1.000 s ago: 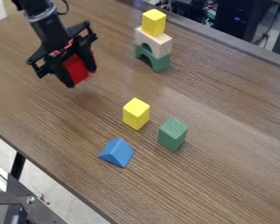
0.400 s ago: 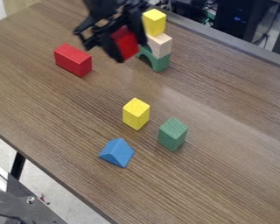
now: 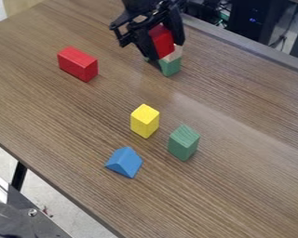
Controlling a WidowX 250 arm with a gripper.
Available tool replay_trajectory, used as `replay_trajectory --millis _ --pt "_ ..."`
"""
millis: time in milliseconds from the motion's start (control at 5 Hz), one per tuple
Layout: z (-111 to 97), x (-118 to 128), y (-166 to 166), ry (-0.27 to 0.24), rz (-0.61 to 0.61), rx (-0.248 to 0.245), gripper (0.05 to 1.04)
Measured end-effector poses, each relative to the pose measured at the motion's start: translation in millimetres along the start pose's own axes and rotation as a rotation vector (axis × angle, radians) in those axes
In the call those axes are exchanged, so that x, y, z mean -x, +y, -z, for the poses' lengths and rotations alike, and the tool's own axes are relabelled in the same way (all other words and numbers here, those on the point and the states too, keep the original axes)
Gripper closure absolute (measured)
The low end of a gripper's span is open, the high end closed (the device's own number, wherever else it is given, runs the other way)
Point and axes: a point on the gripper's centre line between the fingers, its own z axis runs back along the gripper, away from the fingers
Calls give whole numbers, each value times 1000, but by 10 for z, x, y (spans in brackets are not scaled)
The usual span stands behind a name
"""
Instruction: Put the red cube on top of the white arch
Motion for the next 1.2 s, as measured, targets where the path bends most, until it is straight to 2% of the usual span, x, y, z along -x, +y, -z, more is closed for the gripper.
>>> replay_trajectory --millis 1200 --pt "145 -246 -402 -10 -13 35 489"
